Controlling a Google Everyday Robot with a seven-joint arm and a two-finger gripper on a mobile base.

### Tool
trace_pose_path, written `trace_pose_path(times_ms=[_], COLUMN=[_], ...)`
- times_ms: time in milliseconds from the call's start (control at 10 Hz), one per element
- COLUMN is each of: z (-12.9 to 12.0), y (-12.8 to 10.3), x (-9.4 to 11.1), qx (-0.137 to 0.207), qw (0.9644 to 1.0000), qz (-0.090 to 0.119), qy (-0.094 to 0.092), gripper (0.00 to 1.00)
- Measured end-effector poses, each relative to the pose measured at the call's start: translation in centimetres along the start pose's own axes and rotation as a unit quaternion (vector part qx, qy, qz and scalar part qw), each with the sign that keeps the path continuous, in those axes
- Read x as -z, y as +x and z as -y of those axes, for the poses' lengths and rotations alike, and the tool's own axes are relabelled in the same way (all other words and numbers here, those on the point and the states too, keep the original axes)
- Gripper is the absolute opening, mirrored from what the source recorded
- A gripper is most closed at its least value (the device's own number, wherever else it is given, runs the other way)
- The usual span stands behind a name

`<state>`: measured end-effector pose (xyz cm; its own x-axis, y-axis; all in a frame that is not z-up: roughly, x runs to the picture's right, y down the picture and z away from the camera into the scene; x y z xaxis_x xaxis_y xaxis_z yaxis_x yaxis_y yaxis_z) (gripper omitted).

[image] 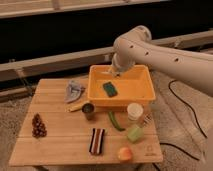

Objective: Place brush in tray

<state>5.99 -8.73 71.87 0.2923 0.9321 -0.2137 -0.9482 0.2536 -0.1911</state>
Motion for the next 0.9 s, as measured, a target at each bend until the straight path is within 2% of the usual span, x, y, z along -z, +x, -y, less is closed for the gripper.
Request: trace_pose_path(times_ms=[400, 600, 800, 900], z=[-0.6, -0.4, -0.5, -0.5], y=[-0.1, -0.2, -0.6, -0.5], x=[-0.4, 0.9, 3.6, 3.5], qx=[0.016, 0.033, 0.052, 0.053], qw=[0.9998, 0.9993, 0.9985, 0.9984], qz=[-0.003, -0.001, 0.005, 0.004], qy=[0.005, 0.014, 0.018, 0.018], gripper=[0.80, 0.80, 0.80, 0.80])
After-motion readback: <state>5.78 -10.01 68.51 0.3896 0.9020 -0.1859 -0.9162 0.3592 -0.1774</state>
